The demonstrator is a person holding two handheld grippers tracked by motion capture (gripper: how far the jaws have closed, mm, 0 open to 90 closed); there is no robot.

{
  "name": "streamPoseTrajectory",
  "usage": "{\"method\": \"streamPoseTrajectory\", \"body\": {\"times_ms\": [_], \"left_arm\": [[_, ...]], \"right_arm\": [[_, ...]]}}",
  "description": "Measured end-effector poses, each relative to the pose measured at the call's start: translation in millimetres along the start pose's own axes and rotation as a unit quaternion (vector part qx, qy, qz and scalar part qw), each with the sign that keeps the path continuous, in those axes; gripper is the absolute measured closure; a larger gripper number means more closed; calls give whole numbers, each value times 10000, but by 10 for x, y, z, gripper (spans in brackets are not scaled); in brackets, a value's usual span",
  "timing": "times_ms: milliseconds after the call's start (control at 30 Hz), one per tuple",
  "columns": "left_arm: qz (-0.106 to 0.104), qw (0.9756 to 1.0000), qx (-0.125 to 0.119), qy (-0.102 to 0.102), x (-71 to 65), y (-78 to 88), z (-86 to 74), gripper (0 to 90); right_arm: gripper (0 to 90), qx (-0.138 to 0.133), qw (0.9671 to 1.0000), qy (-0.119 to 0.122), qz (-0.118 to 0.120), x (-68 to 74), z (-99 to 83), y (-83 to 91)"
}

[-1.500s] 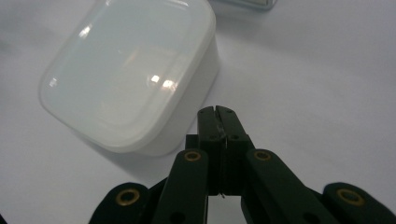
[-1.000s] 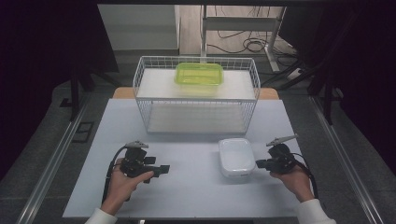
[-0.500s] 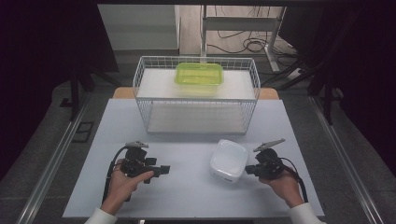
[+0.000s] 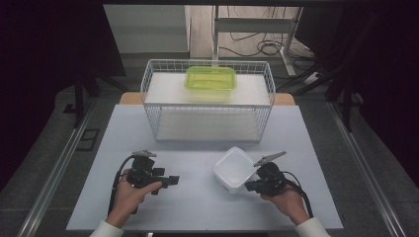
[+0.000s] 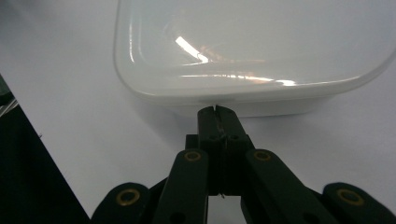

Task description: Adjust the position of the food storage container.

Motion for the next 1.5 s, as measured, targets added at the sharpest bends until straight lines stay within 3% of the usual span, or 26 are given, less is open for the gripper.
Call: {"method": "streamPoseTrajectory", "body": {"times_ms": [167, 467, 567, 700, 833, 1033, 1500], "left_arm": [[12, 10000, -17, 35, 25, 16, -12, 242], [-7, 10000, 8, 54, 27, -4, -7, 243], [4, 10000, 27, 50, 36, -12, -6, 243], [10, 10000, 18, 23, 42, -2, -6, 243], [2, 10000, 31, 44, 55, -9, -19, 243], [22, 10000, 21, 78, 65, 4, -37, 243], [-13, 9999, -16, 147, 87, 24, -35, 244]], "right_arm": [[888, -63, 9999, -43, -94, -81, -31, 126], [888, -544, 9966, -298, -545, -469, 94, 455], [889, -550, 9952, -350, -730, -586, 192, 426], [888, -456, 9954, -354, -769, -698, 286, 261], [888, -408, 9958, -121, -815, -717, 323, 111], [889, -450, 9965, -53, -709, -736, 359, 34], [889, -269, 9979, 284, -510, -506, 299, 14]]}}
Point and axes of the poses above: each handheld gripper's, and its own axes: y roughly backward along the jaws, z roughly out of its top, x roughly to its left, the point moved 4 cm from there along -y, roughly forward along the jaws
